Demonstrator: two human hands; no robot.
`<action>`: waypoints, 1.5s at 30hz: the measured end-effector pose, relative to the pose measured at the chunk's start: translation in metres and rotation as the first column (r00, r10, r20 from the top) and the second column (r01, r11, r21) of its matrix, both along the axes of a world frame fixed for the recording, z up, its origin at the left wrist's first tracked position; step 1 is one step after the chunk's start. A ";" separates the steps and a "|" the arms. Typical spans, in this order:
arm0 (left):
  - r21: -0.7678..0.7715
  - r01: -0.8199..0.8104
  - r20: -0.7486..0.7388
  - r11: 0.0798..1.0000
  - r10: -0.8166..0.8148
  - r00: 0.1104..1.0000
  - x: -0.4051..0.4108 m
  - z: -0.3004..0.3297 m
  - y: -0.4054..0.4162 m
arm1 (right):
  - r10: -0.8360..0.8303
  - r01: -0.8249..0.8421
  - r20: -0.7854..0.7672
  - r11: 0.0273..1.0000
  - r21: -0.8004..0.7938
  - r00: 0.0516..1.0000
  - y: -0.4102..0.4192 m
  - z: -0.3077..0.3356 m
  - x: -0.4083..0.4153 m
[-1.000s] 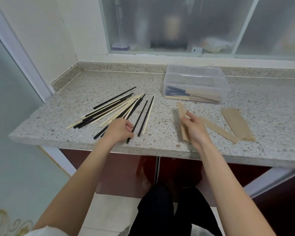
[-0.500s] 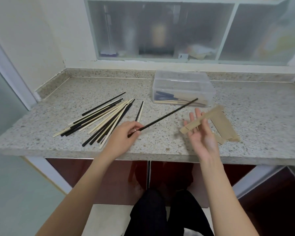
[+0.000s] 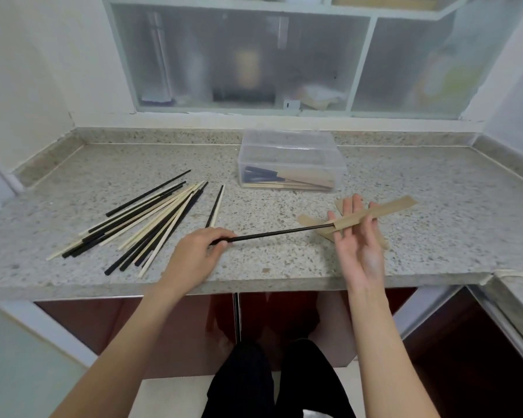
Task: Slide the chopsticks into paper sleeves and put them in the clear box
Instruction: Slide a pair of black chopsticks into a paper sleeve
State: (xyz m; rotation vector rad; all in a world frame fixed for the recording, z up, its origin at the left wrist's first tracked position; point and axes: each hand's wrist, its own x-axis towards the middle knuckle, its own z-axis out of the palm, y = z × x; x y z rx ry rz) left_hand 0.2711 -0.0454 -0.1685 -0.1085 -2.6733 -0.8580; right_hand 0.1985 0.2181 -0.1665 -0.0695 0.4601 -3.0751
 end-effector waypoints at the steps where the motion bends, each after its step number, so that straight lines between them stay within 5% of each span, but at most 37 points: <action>1: 0.004 0.002 0.003 1.000 -0.002 1.000 -0.001 0.000 0.000 | 0.002 -0.001 -0.017 1.000 0.031 1.000 0.001 0.000 -0.002; 9: 0.093 0.017 0.019 0.995 -0.019 1.000 -0.003 -0.001 0.006 | 0.127 -0.127 0.019 0.990 0.056 0.992 -0.012 -0.002 0.000; 16: 0.210 -0.013 -0.005 0.978 0.014 1.000 -0.013 0.000 0.031 | 0.083 -0.135 0.112 0.766 0.629 0.990 -0.036 0.001 0.005; 20: 0.283 -0.015 -0.075 0.959 0.037 0.996 -0.016 -0.001 0.038 | 0.074 -0.110 0.082 0.658 0.745 0.994 -0.046 0.001 0.009; 26: 0.280 -0.002 -0.126 0.960 0.039 0.991 -0.020 -0.002 0.041 | 0.185 -0.232 0.145 0.650 0.724 0.972 -0.059 -0.003 0.018; 34: 0.191 -0.102 -0.106 0.976 0.124 0.987 -0.022 -0.003 0.014 | 0.019 -0.149 0.207 0.756 0.637 0.978 -0.044 -0.007 0.008; 38: 0.138 -0.352 0.067 0.926 0.345 0.936 -0.027 -0.013 -0.023 | 0.001 -0.139 0.234 0.805 0.577 0.972 -0.039 -0.012 0.005; 45: 0.024 -0.385 0.213 0.923 0.371 0.904 -0.028 -0.018 -0.058 | 0.034 -0.145 0.187 0.770 0.622 0.982 -0.034 -0.020 0.006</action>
